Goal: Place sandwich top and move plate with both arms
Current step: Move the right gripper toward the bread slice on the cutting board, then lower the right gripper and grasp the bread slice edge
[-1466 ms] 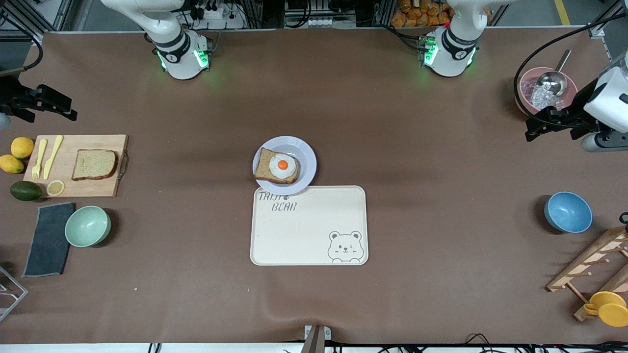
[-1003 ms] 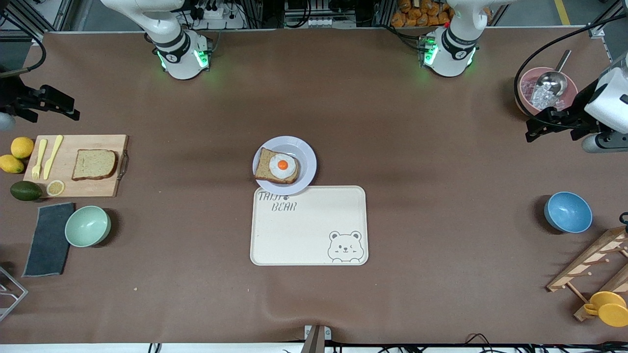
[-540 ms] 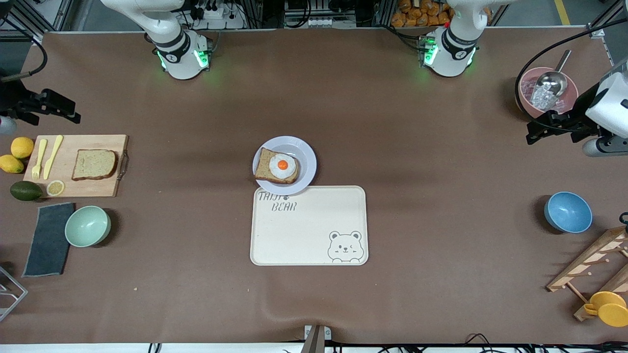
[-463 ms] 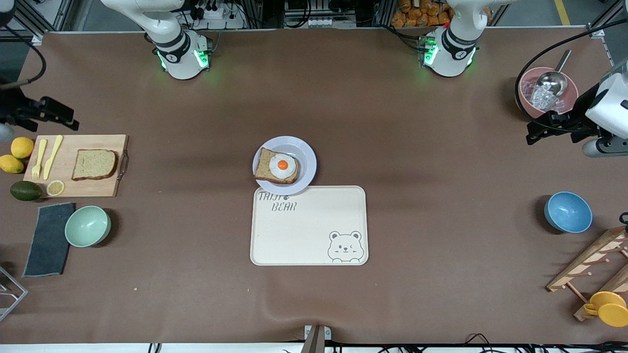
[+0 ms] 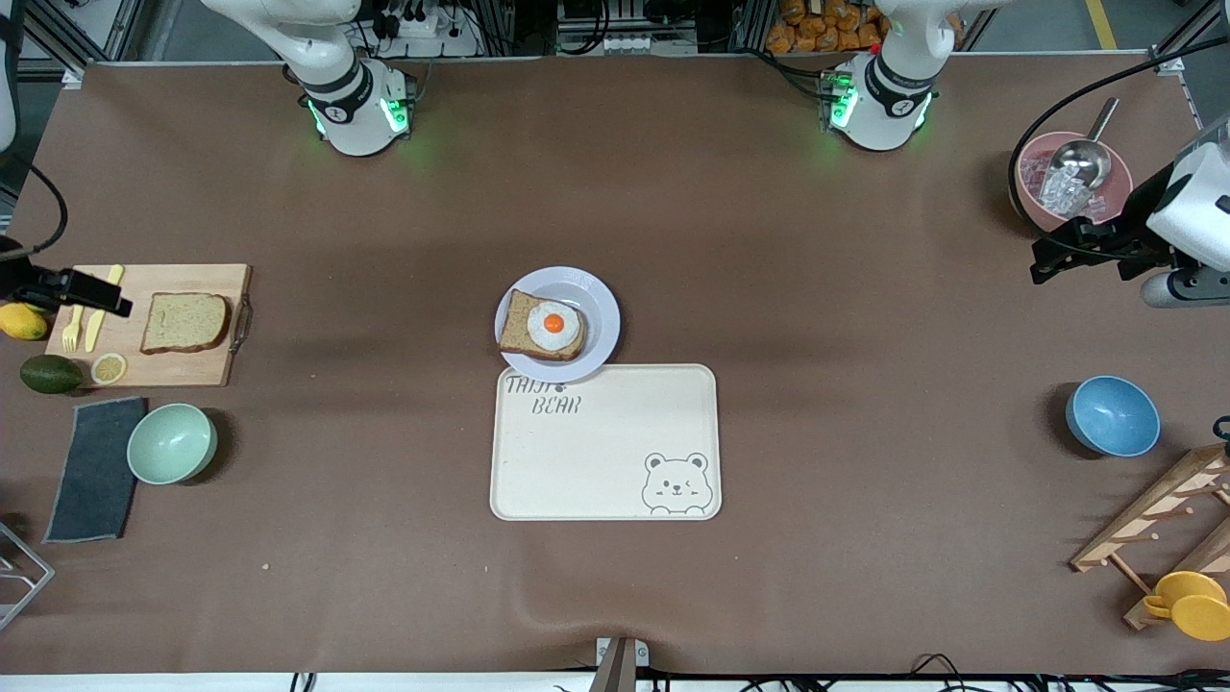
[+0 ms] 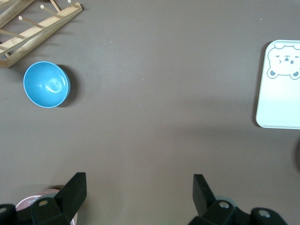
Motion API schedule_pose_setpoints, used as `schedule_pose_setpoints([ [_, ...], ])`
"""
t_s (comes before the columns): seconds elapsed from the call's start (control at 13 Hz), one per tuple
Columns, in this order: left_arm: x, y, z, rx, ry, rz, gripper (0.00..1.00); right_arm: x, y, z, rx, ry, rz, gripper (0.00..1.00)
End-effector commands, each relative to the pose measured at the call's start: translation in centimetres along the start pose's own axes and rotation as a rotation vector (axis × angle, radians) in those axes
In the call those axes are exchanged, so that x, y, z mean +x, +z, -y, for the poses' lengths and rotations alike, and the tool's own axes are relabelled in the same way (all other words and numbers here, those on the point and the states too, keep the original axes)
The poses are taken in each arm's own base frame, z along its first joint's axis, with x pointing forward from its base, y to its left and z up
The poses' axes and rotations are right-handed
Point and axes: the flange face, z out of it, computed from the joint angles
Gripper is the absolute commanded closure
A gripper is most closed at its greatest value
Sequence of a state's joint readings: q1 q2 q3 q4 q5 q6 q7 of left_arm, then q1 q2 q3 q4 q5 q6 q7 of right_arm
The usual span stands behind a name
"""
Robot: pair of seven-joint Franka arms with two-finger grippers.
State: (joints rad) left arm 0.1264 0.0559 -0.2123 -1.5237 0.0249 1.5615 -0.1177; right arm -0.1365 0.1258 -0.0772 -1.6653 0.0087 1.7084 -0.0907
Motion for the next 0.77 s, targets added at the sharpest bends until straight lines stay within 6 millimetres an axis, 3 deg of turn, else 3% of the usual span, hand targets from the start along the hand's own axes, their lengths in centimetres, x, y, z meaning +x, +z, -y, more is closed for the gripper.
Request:
schedule_pose_setpoints([
  [0.0,0.0,-0.5,-0.7,-0.017,0.003,-0.002,0.00,2.3,2.3,-2.0,-0.040,0.002,-0.006,0.00],
  [0.15,0.0,-0.5,-0.8,-0.017,0.004,-0.002,0.00,4.2,6.7,-3.4,-0.073,0.002,0.024,0.00],
  [0.31,0.0,-0.4,-0.9,-0.020,0.007,-0.001,0.00,5.2,12.2,-7.4,-0.068,-0.018,0.088,0.00],
  [0.54,0.3,0.2,-0.9,-0.021,0.010,0.012,0.00,4.7,18.0,-13.2,-0.023,-0.042,0.152,0.00],
  [0.69,0.3,0.2,-1.5,-0.023,0.013,0.010,0.00,4.3,20.5,-14.2,-0.011,-0.030,0.182,0.00],
])
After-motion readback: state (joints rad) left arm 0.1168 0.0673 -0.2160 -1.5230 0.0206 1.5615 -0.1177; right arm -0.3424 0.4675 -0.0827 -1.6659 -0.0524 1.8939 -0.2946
